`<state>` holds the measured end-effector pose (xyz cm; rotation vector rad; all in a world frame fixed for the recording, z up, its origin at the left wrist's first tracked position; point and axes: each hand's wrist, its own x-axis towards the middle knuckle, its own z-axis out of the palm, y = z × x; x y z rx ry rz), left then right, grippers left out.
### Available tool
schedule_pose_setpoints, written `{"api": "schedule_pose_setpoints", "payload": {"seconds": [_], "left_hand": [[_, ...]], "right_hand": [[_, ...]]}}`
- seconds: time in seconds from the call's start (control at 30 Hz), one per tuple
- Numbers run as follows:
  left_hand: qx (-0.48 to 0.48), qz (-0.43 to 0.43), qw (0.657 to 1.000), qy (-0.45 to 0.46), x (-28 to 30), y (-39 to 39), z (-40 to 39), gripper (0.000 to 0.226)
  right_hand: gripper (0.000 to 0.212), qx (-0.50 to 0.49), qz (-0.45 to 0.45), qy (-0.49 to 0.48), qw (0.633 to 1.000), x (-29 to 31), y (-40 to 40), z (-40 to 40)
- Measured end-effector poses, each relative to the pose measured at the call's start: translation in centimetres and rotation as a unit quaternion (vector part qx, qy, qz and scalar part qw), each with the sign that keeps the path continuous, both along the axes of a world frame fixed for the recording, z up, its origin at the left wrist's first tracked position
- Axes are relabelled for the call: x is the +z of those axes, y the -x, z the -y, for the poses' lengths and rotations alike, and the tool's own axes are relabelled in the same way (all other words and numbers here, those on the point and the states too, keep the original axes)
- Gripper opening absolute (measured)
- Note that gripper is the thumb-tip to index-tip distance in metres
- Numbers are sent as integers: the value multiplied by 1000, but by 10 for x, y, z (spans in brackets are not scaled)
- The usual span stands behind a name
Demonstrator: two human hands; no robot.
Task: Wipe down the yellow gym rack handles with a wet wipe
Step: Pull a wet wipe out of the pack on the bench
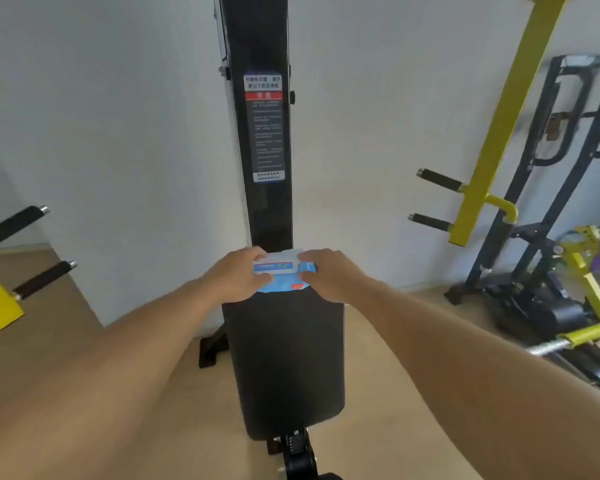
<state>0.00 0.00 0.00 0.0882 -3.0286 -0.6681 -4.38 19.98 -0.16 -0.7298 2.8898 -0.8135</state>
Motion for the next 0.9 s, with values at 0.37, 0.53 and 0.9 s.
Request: {"api": "schedule_pose_setpoints", "payload": {"seconds": [0.37, 0.53, 0.9], "left_hand": [[32, -17, 993, 110, -35, 34, 12, 68], [81, -29, 991, 100, -44, 35, 5, 79], [132, -85, 985, -65, -43, 17, -8, 106]], "right_hand": [[41, 35, 12, -117, 992, -14, 43, 55], [43, 90, 7, -212, 973, -7, 61, 62], [42, 100, -76, -19, 992, 3, 23, 43]]}}
